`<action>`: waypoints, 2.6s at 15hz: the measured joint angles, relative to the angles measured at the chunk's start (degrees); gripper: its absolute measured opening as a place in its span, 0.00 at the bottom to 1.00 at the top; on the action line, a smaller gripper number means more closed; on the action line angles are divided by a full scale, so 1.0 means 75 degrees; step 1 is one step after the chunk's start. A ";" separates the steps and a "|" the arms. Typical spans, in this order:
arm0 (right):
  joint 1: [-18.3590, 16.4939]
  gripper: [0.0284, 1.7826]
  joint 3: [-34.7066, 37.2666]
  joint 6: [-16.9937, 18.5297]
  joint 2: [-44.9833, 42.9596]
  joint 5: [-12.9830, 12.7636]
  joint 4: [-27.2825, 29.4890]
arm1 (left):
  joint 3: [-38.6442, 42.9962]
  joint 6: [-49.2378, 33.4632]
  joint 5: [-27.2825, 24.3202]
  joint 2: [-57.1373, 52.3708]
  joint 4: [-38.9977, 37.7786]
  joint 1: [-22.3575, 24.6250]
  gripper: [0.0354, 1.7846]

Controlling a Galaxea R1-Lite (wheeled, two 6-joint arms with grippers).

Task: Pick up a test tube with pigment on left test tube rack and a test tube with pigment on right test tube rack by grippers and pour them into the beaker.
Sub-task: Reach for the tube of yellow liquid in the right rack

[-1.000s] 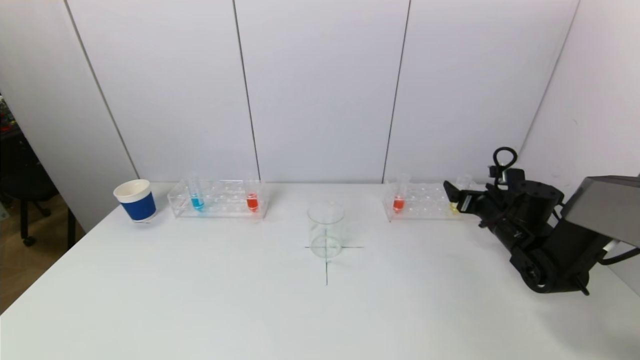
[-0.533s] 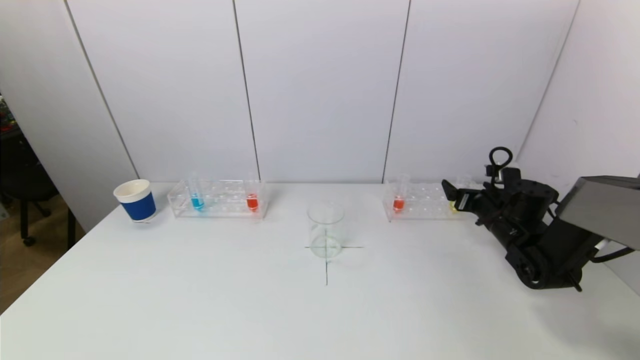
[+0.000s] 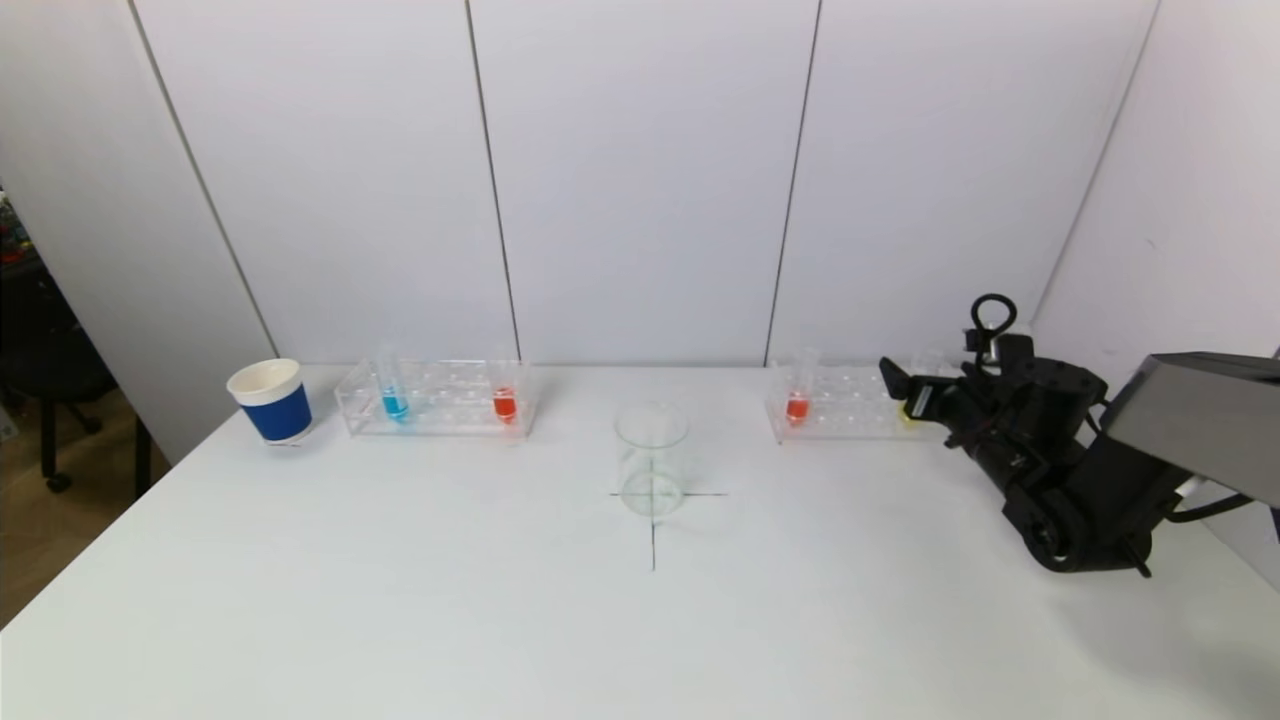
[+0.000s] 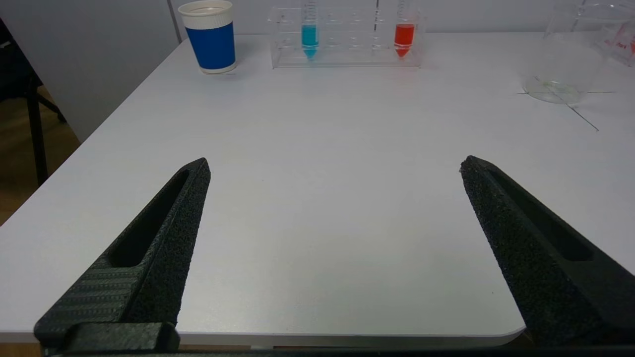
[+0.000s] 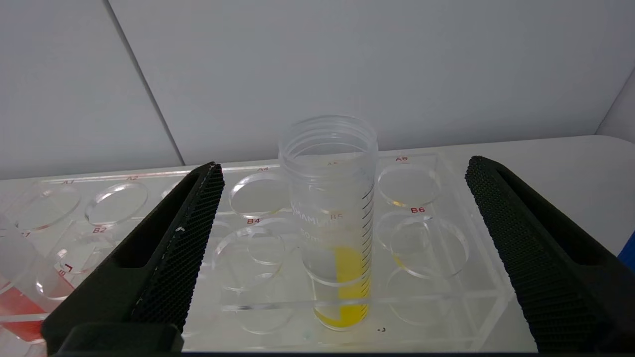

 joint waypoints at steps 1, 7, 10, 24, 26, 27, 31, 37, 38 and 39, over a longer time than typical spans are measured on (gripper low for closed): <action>0.0000 0.99 -0.0031 -0.0003 0.0020 0.0000 0.0003 | 0.0000 -0.0003 0.0000 0.0000 0.0003 0.0000 0.99; 0.0015 0.99 -0.0101 -0.0018 0.0114 0.0000 -0.0011 | 0.0000 0.0000 0.0000 0.0000 0.0000 0.0000 0.99; 0.0041 0.99 -0.0086 -0.0018 0.0125 0.0000 -0.0047 | 0.0000 -0.0003 0.0000 0.0000 0.0000 0.0000 0.99; 0.0081 0.99 0.0042 -0.0041 0.0107 -0.0021 -0.0125 | 0.0000 -0.0003 0.0000 0.0000 0.0000 0.0000 0.99; 0.0080 0.99 0.0065 -0.0037 0.0086 -0.0023 -0.0137 | 0.0000 0.0000 -0.0003 0.0000 0.0003 0.0000 0.99; 0.0080 0.99 0.0070 -0.0041 0.0085 -0.0023 -0.0140 | 0.0000 -0.0003 0.0000 0.0000 0.0003 0.0000 0.99; 0.0080 0.99 0.0088 -0.0041 0.0067 -0.0023 -0.0151 | 0.0000 -0.0003 0.0000 0.0000 0.0003 0.0000 0.99; 0.0067 0.99 0.0098 -0.0070 0.0049 -0.0021 -0.0163 | 0.0000 -0.0003 0.0000 0.0000 0.0000 0.0000 0.99; 0.0067 0.99 0.0098 -0.0070 0.0037 -0.0021 -0.0166 | 0.0000 -0.0005 0.0000 0.0000 0.0000 0.0000 0.99; 0.0065 0.99 0.0098 -0.0065 0.0031 -0.0021 -0.0163 | 0.0000 -0.0003 0.0000 0.0000 0.0003 0.0000 0.99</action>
